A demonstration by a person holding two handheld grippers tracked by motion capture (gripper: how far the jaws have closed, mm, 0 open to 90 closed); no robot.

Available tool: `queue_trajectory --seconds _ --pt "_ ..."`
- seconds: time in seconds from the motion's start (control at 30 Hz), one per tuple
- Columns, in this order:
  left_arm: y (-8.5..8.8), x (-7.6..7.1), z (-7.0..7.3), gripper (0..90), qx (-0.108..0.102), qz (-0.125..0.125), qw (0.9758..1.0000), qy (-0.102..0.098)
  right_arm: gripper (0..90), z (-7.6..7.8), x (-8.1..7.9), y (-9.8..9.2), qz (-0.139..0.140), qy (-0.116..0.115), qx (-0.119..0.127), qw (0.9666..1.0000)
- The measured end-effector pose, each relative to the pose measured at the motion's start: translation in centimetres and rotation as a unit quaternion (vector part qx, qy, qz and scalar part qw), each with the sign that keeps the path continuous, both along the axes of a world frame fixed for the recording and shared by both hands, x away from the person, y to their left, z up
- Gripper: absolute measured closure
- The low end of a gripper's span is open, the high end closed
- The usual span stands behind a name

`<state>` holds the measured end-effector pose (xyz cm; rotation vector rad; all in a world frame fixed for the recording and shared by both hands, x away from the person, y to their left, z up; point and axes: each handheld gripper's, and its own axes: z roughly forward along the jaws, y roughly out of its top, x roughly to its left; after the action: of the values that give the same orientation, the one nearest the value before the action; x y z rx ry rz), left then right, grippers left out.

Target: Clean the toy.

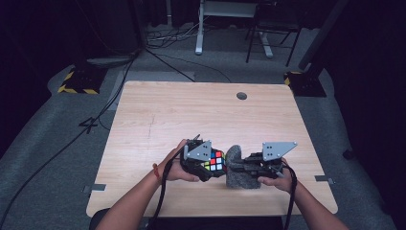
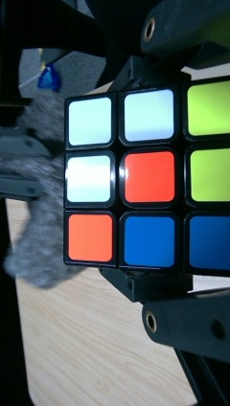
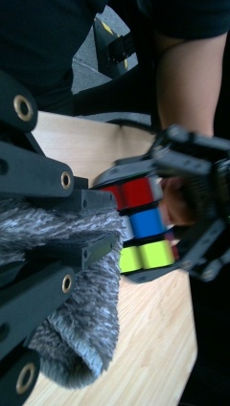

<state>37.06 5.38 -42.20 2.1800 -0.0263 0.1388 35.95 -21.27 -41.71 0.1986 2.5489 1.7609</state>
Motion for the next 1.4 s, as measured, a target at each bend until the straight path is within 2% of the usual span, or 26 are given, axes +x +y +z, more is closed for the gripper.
queue_trajectory --seconds 0.03,0.13,0.27,0.4,0.6,0.73,0.8,0.87,0.97,1.03,1.1,1.13,1.17,1.2,1.3,1.4 --pt "-0.2 -0.1 -0.2 33.2 0.01 -0.001 1.0 -0.002 80.8 0.3 -0.2 0.0 0.006 0.001 0.014 0.9999" --pt "-0.8 -0.1 -0.7 33.4 0.022 -0.006 0.9997 -0.003 80.8 1.0 -0.7 0.1 0.013 -0.011 0.021 0.9996" --pt "-1.0 -0.2 -0.7 33.5 0.015 -0.005 0.9999 0.001 80.9 1.2 -0.9 0.1 0.014 -0.014 0.026 0.9995" --pt "-0.6 0.0 -0.4 33.6 0.0 0.002 1.0 0.003 80.8 1.0 -0.6 -0.2 -0.003 -0.012 0.026 0.9996" --pt "-0.1 -0.1 0.2 33.7 -0.01 0.009 0.9999 -0.001 80.8 0.1 -0.1 0.2 -0.012 -0.012 -0.021 0.9996" --pt "0.3 0.0 0.7 33.6 -0.023 0.01 0.9997 -0.001 80.8 -1.1 0.7 0.2 -0.025 0.008 -0.059 0.9979" --pt "0.4 0.1 0.8 33.6 -0.03 0.009 0.9995 0.004 80.8 -1.5 0.9 0.3 -0.029 0.006 -0.076 0.9967" --pt "0.3 0.2 0.7 33.7 -0.019 0.009 0.9998 -0.001 80.8 -1.4 0.8 0.2 -0.022 0.006 -0.063 0.9978" --pt "0.2 0.3 0.4 33.6 -0.013 0.011 0.9999 0.001 80.8 -0.3 0.0 0.2 -0.012 -0.012 -0.039 0.9991" --pt "-0.1 0.2 0.1 33.6 0.004 0.015 0.9998 -0.01 80.8 0.3 -0.4 0.2 -0.002 -0.016 -0.024 0.9996" --pt "-0.5 0.2 -0.3 33.6 0.015 0.01 0.9998 -0.004 80.8 1.0 -0.9 0.3 0.006 -0.021 -0.004 0.9998" --pt "-0.9 0.1 -0.5 33.6 0.025 0.008 0.9996 -0.009 80.8 1.2 -1.1 0.3 0.01 -0.021 0.003 0.9997" --pt "-1.1 -0.1 -0.6 33.6 0.026 0.006 0.9996 -0.007 80.8 1.4 -1.3 0.5 0.012 -0.026 0.003 0.9996" --pt "-1.2 -0.1 -0.6 33.6 0.026 0.003 0.9997 -0.006 80.7 1.4 -1.4 0.7 0.008 -0.034 0.0 0.9994" --pt "-1.1 -0.1 -0.6 33.7 0.024 0.007 0.9997 -0.005 80.7 1.3 -1.3 0.7 -0.003 -0.034 0.008 0.9994" --pt "-1.0 -0.3 -0.4 33.7 0.018 0.001 0.9998 -0.005 80.7 1.2 -0.8 0.5 -0.035 -0.037 0.012 0.9986"
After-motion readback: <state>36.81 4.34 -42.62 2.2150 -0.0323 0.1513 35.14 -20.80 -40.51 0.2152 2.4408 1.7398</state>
